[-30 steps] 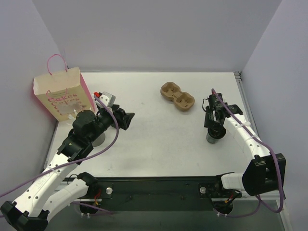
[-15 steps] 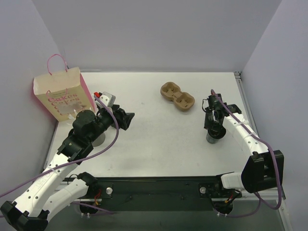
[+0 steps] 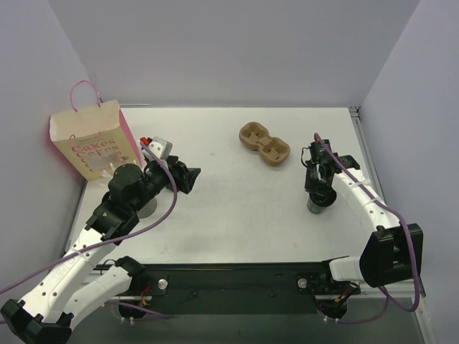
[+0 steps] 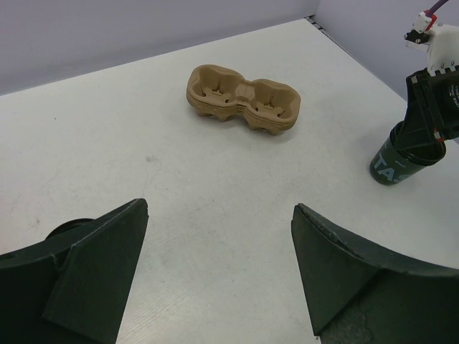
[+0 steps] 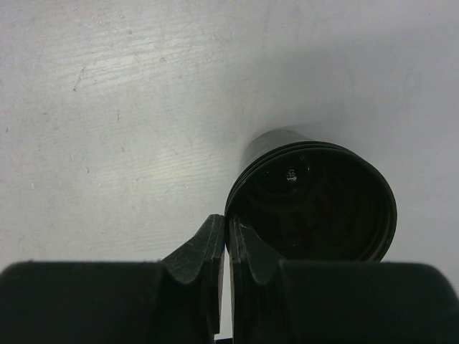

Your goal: Pack the takeout coffee

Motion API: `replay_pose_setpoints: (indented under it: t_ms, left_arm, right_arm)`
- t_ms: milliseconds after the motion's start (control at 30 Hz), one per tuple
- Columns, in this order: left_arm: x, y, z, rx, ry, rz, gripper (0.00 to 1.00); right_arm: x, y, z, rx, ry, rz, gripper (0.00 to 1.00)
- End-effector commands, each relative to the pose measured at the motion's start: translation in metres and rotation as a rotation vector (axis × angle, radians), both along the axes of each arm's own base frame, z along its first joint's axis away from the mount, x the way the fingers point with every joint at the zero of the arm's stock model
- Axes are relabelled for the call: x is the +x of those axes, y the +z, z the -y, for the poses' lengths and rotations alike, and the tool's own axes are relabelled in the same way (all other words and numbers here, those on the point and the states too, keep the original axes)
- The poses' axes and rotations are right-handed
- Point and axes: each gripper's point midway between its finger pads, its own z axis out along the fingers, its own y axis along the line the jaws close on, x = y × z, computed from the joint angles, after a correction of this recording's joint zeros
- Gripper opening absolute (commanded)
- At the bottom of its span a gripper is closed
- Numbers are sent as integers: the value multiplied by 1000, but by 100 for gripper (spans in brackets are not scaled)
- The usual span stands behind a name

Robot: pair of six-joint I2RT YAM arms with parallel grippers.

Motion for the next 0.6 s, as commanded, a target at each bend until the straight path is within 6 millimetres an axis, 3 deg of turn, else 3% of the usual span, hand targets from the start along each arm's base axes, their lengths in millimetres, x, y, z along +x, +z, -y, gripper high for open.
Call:
replay_pose_setpoints:
  t_ms: [0,567]
  left_arm:
    - [0,18,5,-31,-21,53,91]
    - [1,14,8,-27,-29,43,91]
  right_arm:
    - [-3,1,5,-16,-9,-3,4]
    - [3,17,12,-49,-35,46,0]
